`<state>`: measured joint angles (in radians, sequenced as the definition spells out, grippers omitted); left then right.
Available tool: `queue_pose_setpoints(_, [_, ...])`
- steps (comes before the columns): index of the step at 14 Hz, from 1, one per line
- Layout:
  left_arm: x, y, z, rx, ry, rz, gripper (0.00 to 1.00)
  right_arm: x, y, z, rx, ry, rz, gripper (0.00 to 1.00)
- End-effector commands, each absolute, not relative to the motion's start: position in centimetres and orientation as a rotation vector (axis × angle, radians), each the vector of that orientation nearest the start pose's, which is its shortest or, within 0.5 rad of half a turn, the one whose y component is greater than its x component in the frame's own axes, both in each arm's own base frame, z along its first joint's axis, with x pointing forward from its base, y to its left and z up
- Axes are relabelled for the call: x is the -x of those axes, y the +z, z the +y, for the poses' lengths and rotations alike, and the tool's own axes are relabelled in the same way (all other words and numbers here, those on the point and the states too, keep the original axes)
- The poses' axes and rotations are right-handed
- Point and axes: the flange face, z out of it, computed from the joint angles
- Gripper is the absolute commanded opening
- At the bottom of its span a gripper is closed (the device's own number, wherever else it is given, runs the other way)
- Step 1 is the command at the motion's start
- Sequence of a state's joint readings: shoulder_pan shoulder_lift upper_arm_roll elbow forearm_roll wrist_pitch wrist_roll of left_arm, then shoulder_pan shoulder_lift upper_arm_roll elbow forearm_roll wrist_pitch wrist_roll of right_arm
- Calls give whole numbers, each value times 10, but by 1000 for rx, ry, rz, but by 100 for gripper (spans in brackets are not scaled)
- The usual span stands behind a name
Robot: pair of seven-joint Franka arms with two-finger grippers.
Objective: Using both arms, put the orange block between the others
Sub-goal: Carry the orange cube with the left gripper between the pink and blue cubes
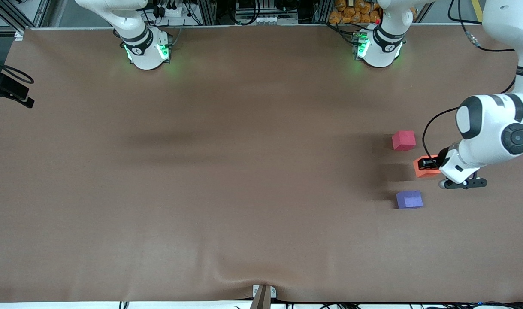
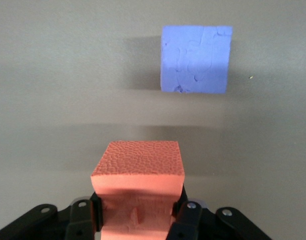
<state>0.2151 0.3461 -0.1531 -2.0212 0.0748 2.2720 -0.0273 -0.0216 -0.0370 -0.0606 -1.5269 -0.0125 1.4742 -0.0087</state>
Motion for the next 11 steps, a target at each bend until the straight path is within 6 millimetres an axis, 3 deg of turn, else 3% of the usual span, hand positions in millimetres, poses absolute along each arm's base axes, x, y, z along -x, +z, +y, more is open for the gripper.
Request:
queue_pose_setpoints(1, [-571, 252, 33, 3143, 106, -60, 0, -535, 655, -37, 3137, 36, 106, 100])
queue_pose_setpoints(5, [-571, 220, 22, 3154, 132, 0, 0, -540, 646, -29, 3141, 63, 78, 100])
queue_pose_setpoints(11, [-571, 211, 16, 3157, 148, 59, 0, -539, 648, -31, 3141, 65, 85, 100])
